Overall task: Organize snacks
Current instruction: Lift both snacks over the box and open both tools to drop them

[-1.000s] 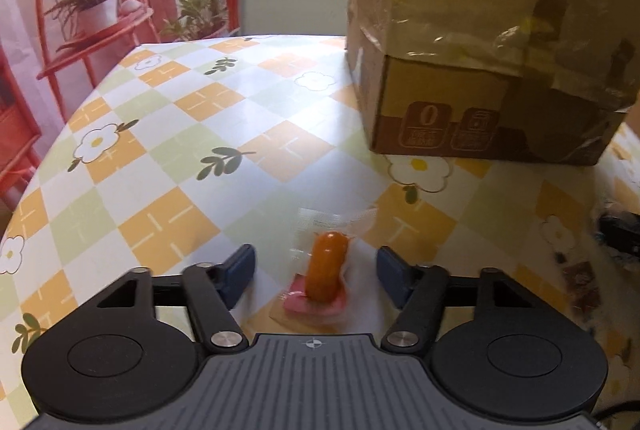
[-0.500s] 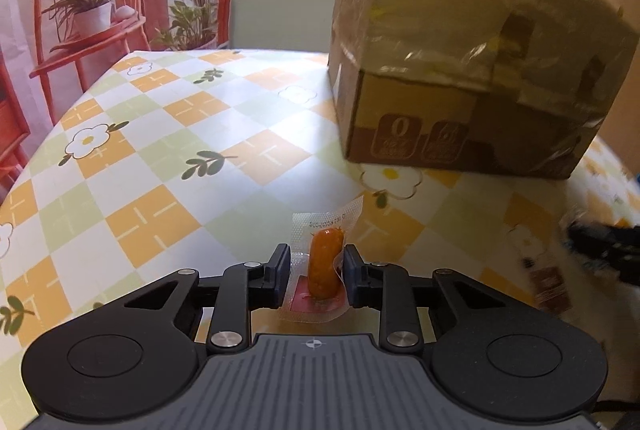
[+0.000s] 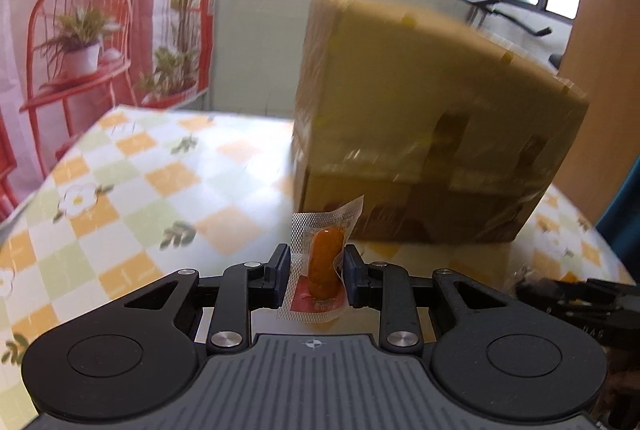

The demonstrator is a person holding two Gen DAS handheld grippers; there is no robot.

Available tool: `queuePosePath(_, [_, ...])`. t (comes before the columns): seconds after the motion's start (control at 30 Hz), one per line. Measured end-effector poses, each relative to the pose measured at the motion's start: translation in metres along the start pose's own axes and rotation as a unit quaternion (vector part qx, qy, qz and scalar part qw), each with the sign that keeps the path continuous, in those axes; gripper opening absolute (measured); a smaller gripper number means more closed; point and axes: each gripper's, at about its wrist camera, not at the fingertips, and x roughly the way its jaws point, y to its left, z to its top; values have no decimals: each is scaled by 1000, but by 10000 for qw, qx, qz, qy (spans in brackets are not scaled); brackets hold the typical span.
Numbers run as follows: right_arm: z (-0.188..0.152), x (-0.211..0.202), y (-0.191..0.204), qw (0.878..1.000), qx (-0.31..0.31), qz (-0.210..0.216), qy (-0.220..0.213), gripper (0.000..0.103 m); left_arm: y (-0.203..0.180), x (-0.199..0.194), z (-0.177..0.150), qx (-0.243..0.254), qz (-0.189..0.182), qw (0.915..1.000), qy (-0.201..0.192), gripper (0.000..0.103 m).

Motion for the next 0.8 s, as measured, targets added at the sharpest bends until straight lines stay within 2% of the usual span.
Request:
queuePosePath(0.23, [26, -35, 1, 9985, 37, 44, -540, 49, -23, -19, 33, 210, -299, 9978, -560, 30])
queuePosePath(0.4, [63, -66, 5, 9932, -54, 115, -1154, 49, -44, -33, 59, 367, -546, 9931, -971, 30])
queuePosePath(0.5, [88, -82, 9, 9887, -232, 152, -1474, 49, -56, -33, 76, 426, -697, 9908, -1079, 30])
queuePosePath(0.63, [122, -95, 13, 9831, -370, 213, -1778, 49, -73, -25, 97, 599, -842, 9870, -1229, 30])
queuePosePath(0.8, [161, -91, 19, 9791, -705, 169, -1900, 49, -91, 1, 132, 703, -1146, 9823, -1304, 30])
